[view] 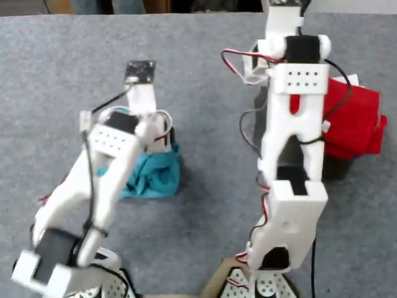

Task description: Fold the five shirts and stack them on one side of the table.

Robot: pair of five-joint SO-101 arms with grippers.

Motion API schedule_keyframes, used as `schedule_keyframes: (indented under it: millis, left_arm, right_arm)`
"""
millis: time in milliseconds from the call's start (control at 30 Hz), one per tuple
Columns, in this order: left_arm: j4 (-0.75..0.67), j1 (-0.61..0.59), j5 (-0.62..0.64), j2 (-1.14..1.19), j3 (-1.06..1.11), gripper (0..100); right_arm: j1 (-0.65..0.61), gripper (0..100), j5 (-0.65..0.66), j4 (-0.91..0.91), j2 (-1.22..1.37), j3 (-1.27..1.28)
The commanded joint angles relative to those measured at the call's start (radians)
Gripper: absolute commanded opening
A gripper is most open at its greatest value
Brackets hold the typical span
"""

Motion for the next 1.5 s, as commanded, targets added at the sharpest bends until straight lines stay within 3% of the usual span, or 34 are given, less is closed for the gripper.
schedule_keyframes:
  millis: [0, 67, 333, 467, 600, 733, 867, 1067, 1233, 1400, 1467]
  left_arm:
    - [0.058, 0.016, 0.021, 0.106, -0.122, 11]
    - [0.144, 0.008, 0.005, 0.124, -0.189, 2]
    - [0.422, -0.131, -0.222, 0.061, -0.321, 3]
    - [0.549, -0.291, -0.396, -0.02, -0.323, 3]
    - [0.608, -0.538, -0.563, -0.061, -0.323, 3]
    - [0.605, -0.823, -0.687, -0.058, -0.325, 3]
    - [0.532, -1.052, -0.769, -0.06, -0.295, 3]
    - [0.423, -1.25, -0.792, -0.06, -0.183, 3]
    - [0.348, -1.302, -0.787, -0.06, -0.117, 3]
    - [0.293, -1.33, -0.786, -0.06, -0.111, 3]
    - [0.267, -1.328, -0.786, -0.06, -0.101, 3]
  right_arm:
    - [0.043, 7.7, 0.011, -0.003, -0.054, -0.004]
    - [0.064, 7.7, 0.009, -0.003, -0.053, -0.002]
    - [0.071, 7.7, 0.009, -0.011, -0.053, -0.004]
    - [0.008, 8.0, 0.009, -0.002, -0.053, 0.024]
    - [-0.117, 8.2, 0.009, -0.002, -0.053, 0.122]
    - [-0.285, 10.4, 0.003, -0.006, -0.053, 0.222]
    - [-0.443, 21.3, 0.009, -0.1, -0.051, 0.331]
    - [-0.658, 31.5, 0.006, -0.342, 0.035, 0.501]
    - [-0.686, 25.0, -0.012, -0.448, 0.214, 0.496]
    - [-0.641, 0.8, -0.031, -0.327, 0.315, 0.357]
    - [-0.588, 3.4, -0.041, -0.247, 0.326, 0.282]
